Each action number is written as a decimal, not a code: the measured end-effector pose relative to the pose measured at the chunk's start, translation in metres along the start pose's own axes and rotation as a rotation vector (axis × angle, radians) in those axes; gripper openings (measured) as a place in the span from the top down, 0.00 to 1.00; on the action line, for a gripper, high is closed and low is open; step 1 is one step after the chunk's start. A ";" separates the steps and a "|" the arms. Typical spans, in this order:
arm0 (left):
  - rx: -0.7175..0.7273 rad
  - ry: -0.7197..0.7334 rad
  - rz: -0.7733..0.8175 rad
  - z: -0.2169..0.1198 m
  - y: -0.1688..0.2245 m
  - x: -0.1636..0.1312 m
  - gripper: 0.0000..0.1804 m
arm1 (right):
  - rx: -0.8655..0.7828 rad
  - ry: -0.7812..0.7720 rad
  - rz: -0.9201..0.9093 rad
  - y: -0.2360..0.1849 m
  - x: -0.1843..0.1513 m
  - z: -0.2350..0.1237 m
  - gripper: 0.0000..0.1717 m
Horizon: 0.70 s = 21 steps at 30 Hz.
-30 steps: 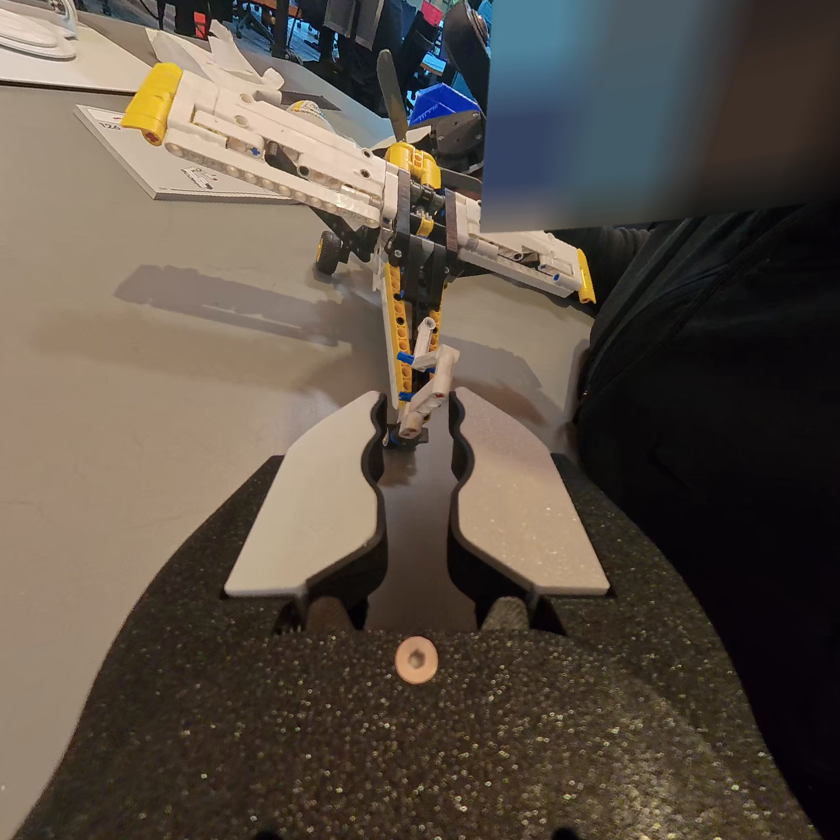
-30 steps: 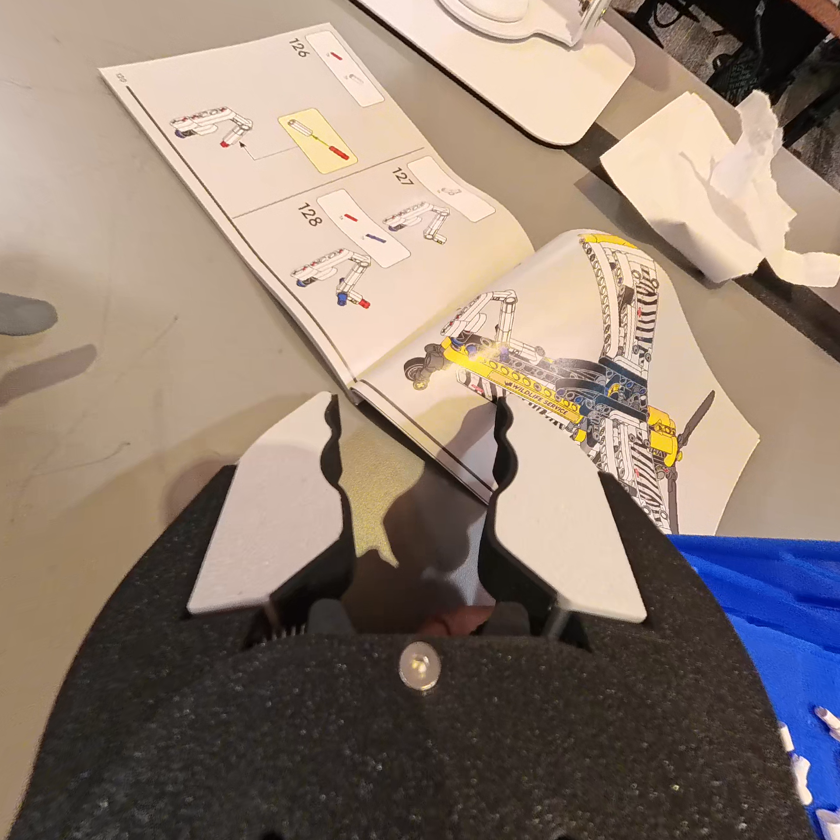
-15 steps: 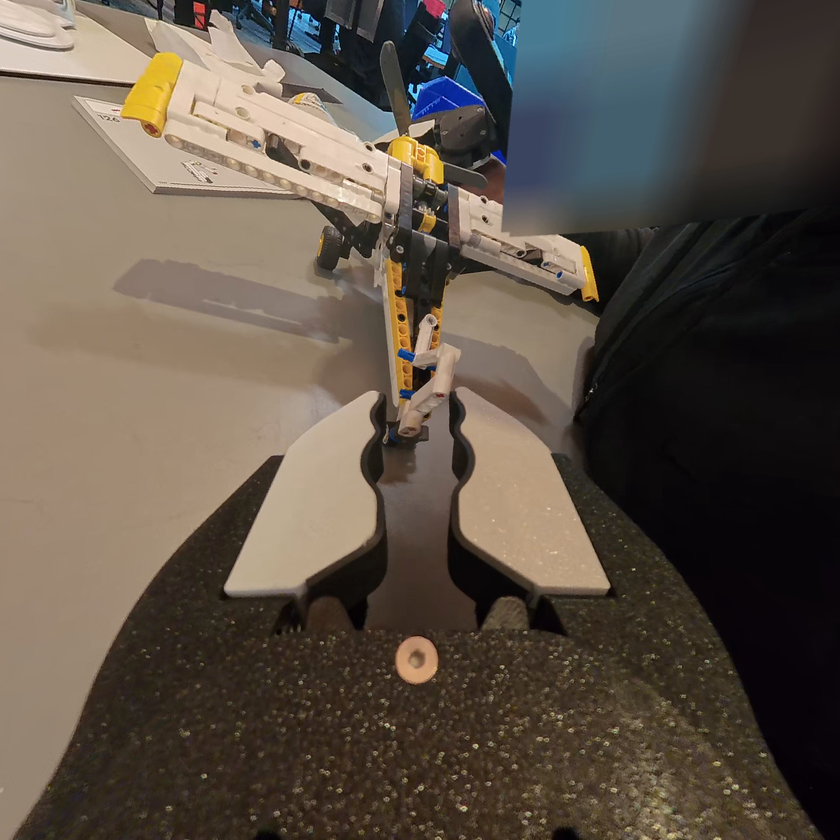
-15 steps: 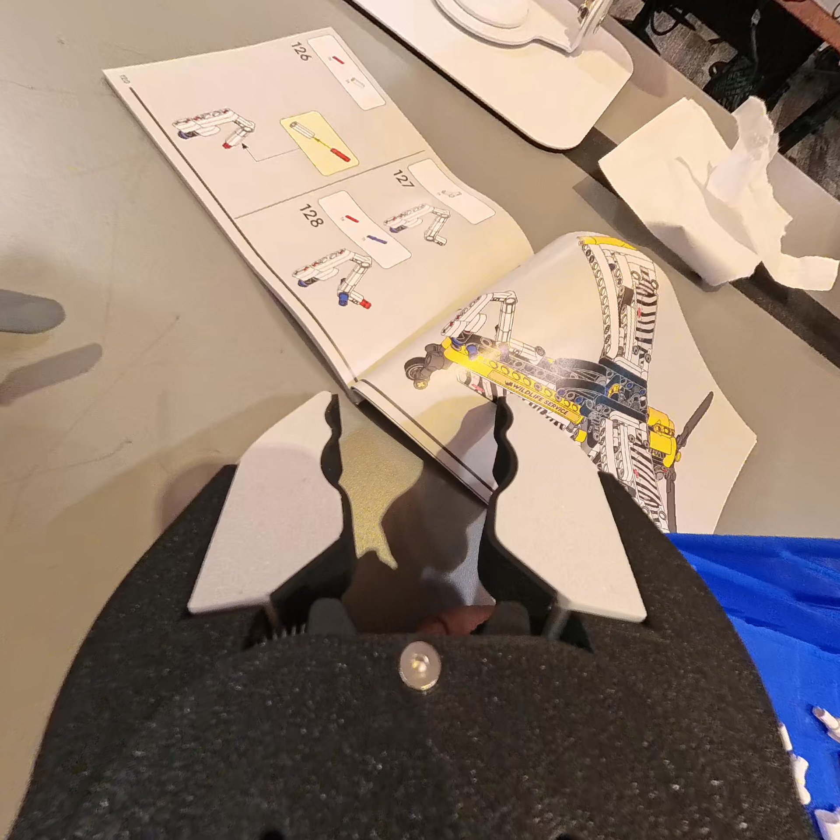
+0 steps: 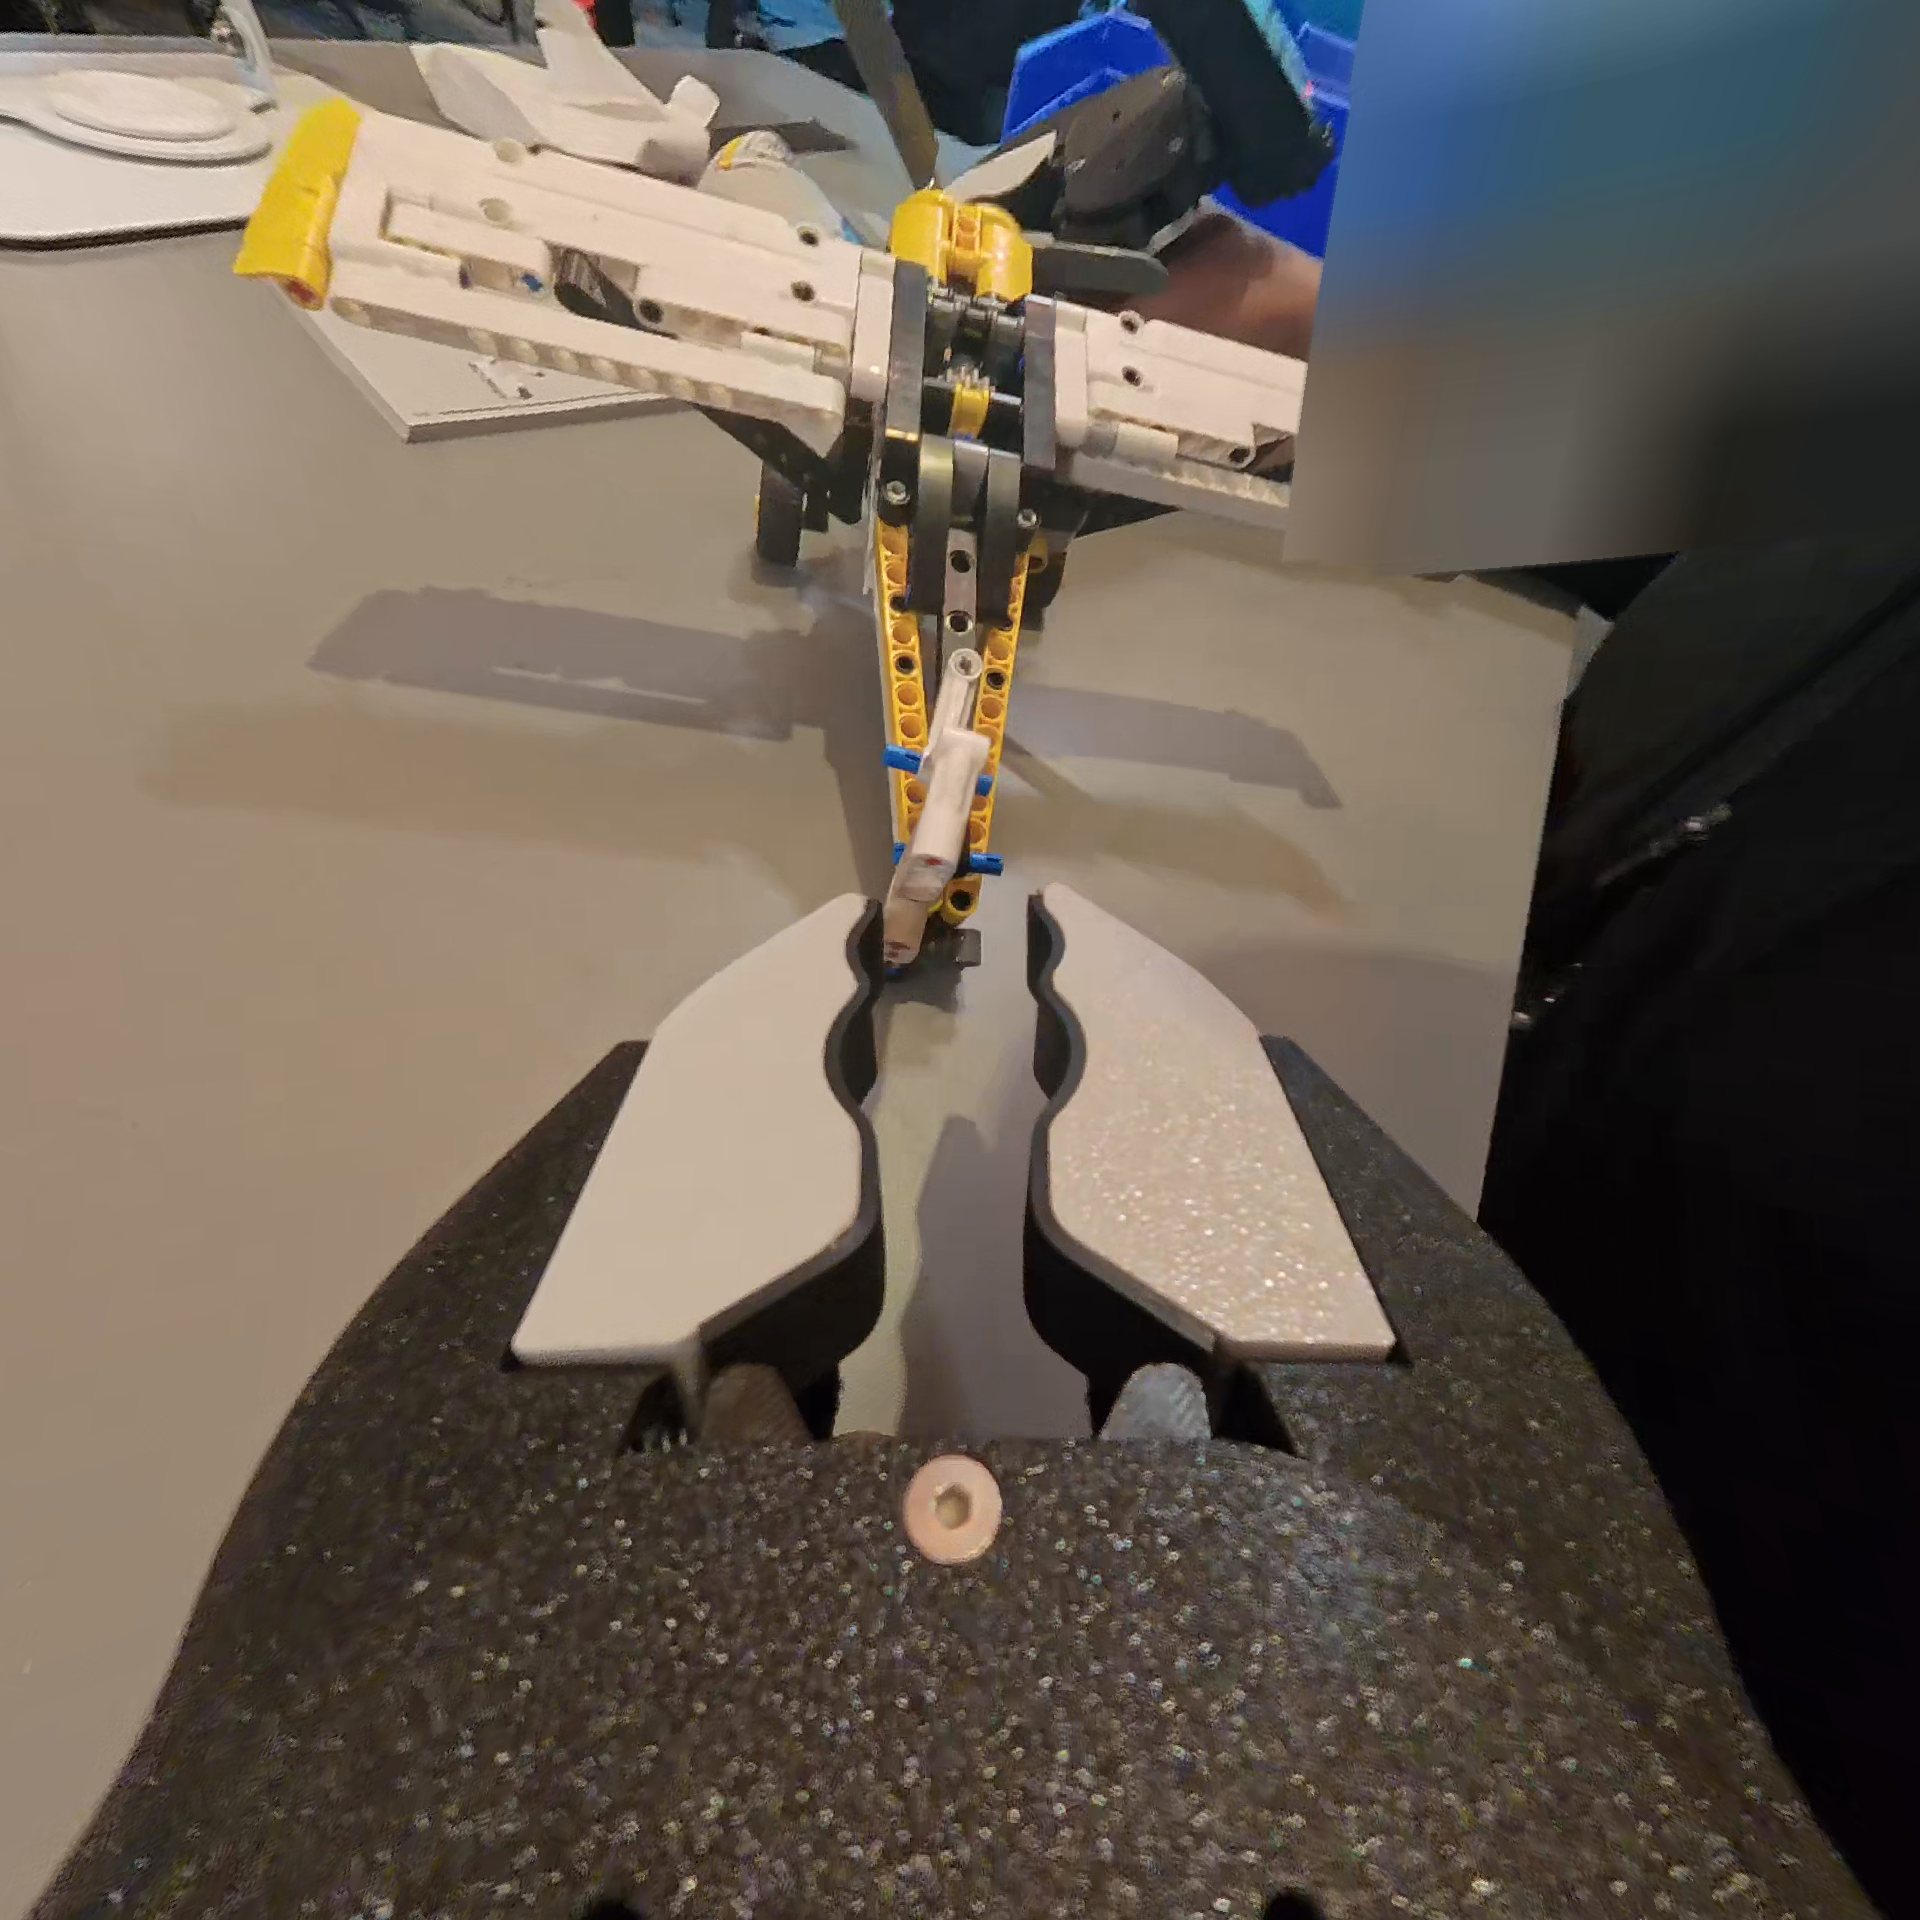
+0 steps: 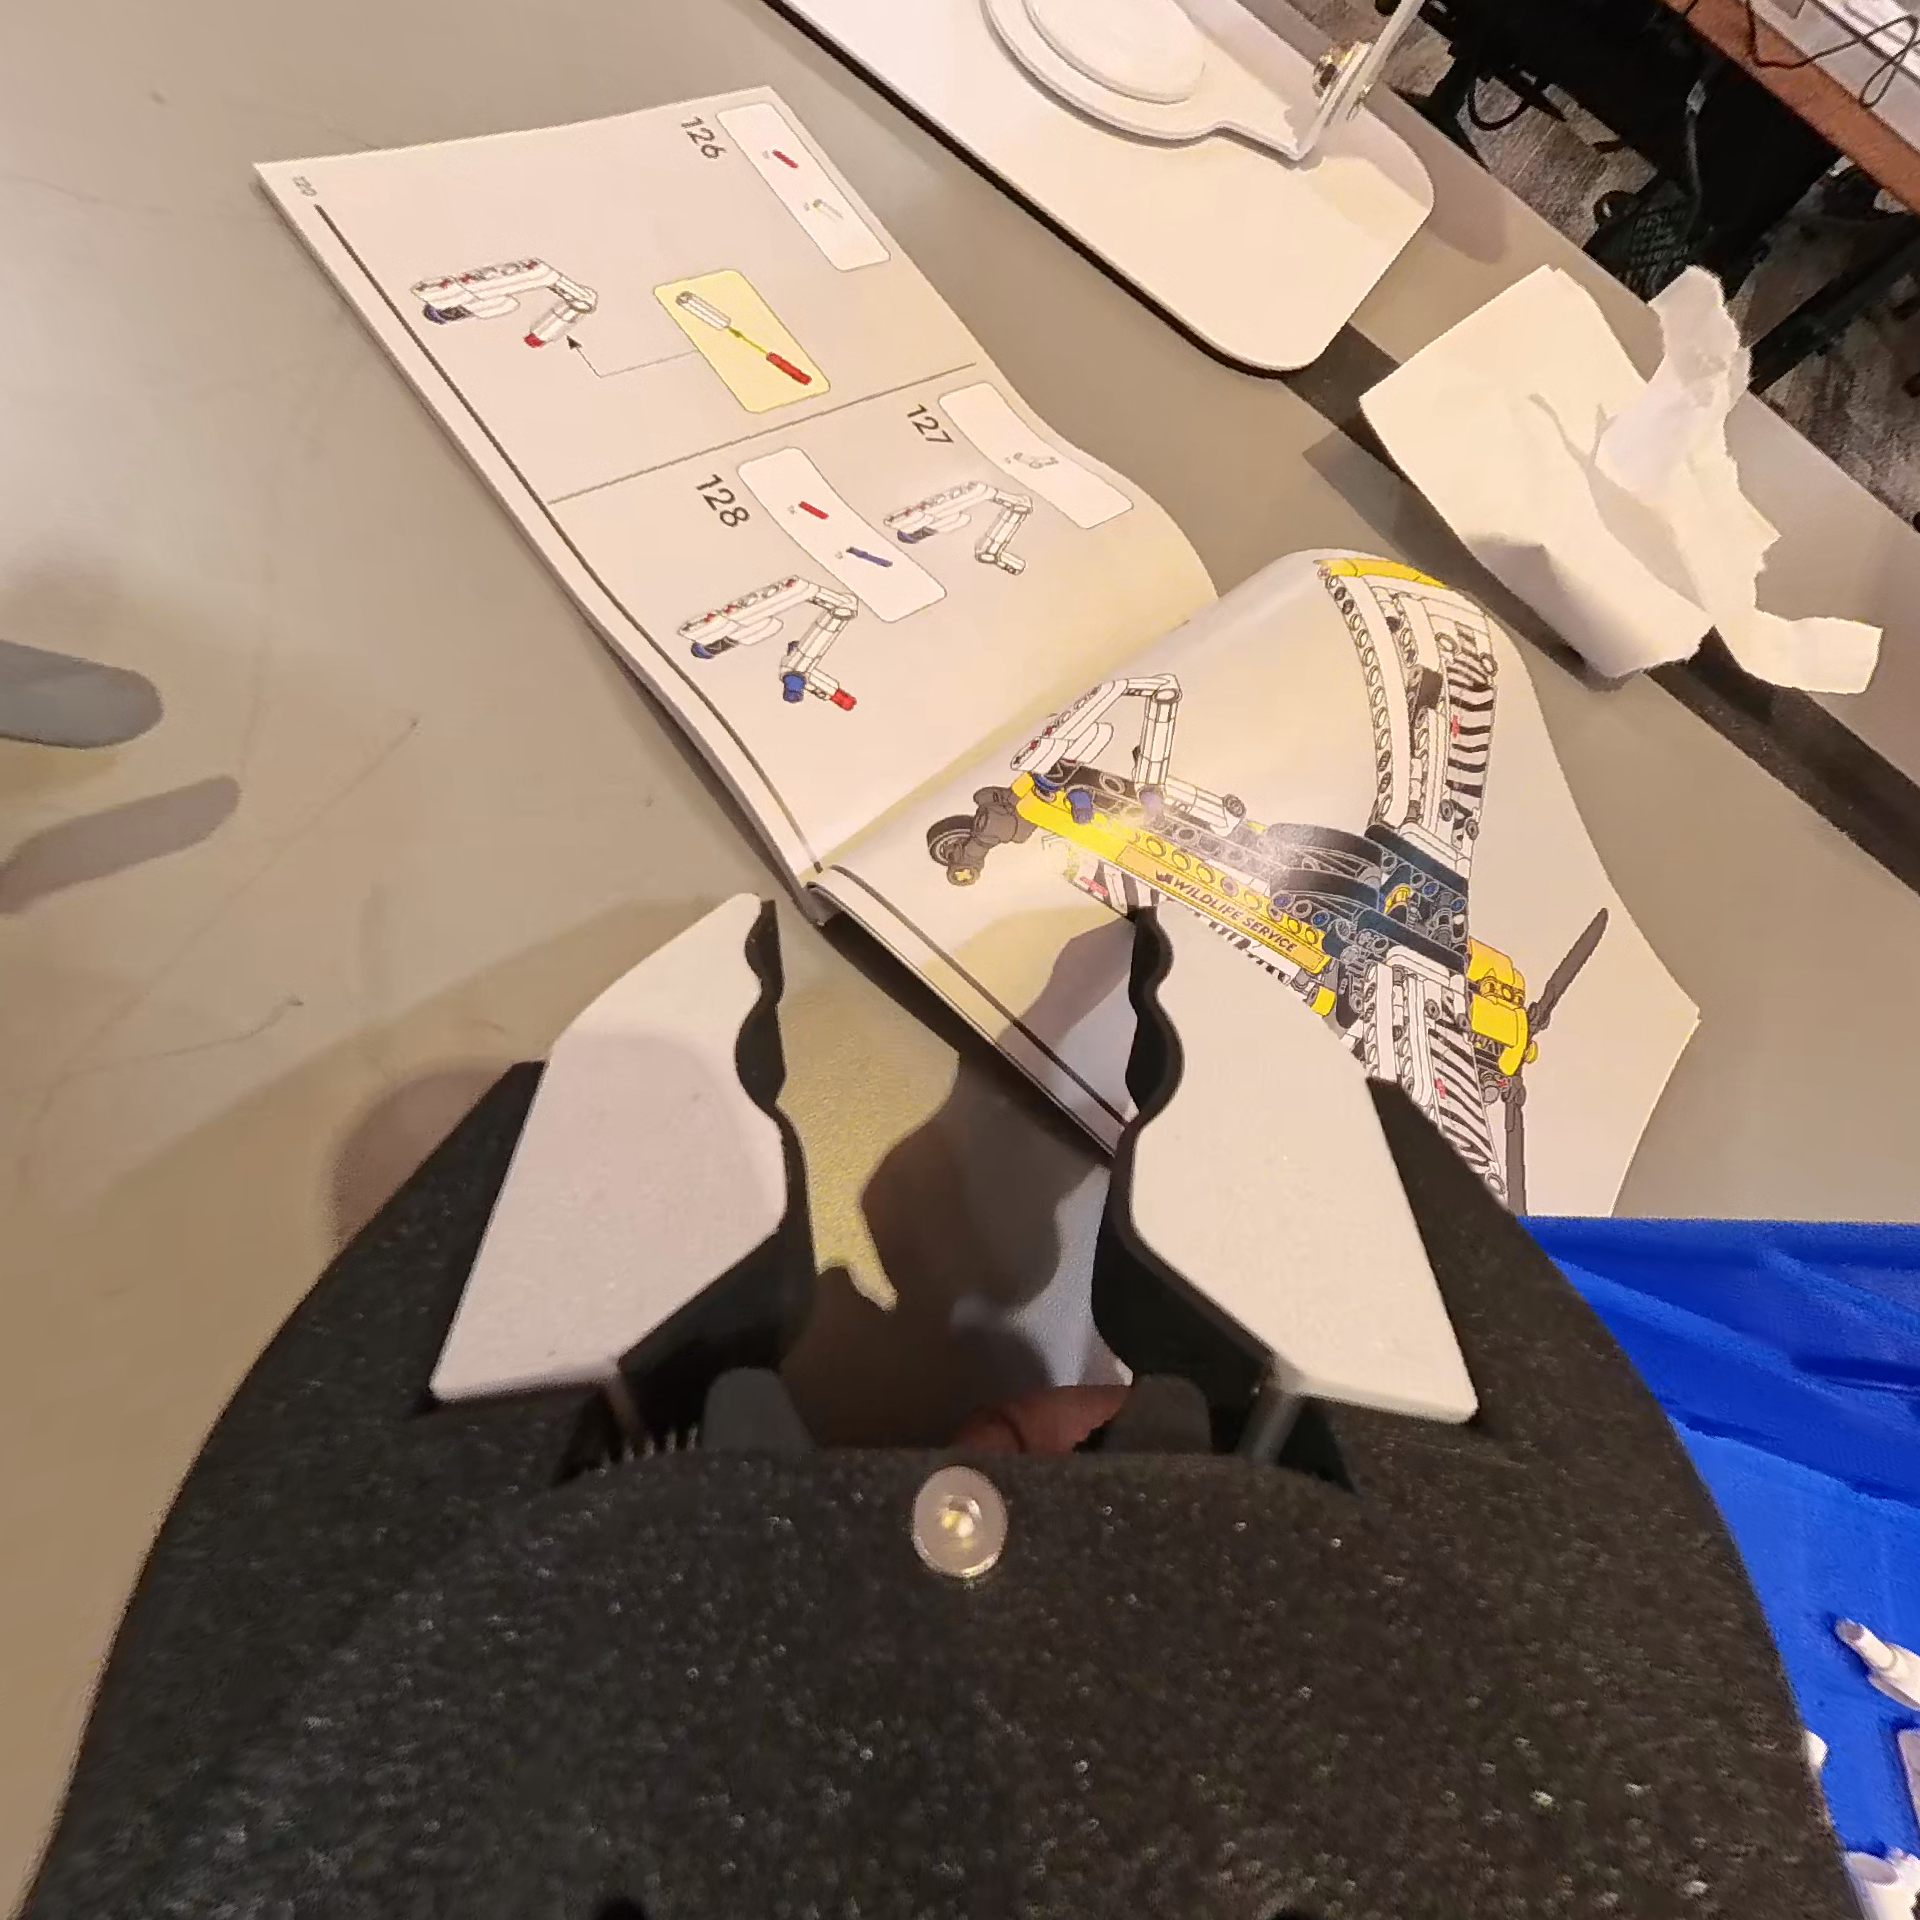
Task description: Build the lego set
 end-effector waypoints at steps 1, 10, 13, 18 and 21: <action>0.020 -0.014 -0.004 0.002 0.000 -0.001 0.86 | 0.000 0.001 -0.001 0.000 0.000 0.000 0.62; 0.192 -0.159 0.020 0.017 -0.006 -0.009 0.95 | -0.002 0.002 -0.002 0.000 0.000 0.000 0.62; 0.190 -0.159 0.045 0.018 -0.004 -0.009 0.96 | -0.005 0.003 -0.002 0.000 0.000 0.000 0.62; 0.168 -0.153 0.073 0.022 0.001 -0.006 0.96 | -0.007 0.004 -0.001 0.000 0.000 0.000 0.62; 0.151 -0.159 0.090 0.026 0.004 -0.004 0.96 | -0.008 0.005 -0.001 0.000 0.000 0.000 0.62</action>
Point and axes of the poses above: each gripper's, where its closed fingertips meet, z out along the fingers, x out of its top, y = z × x across the jaws, the point moved 3 cm from there along -z, back along the fingers, and after that the axes turned 11 degrees about -y, right-handed, at the moved point
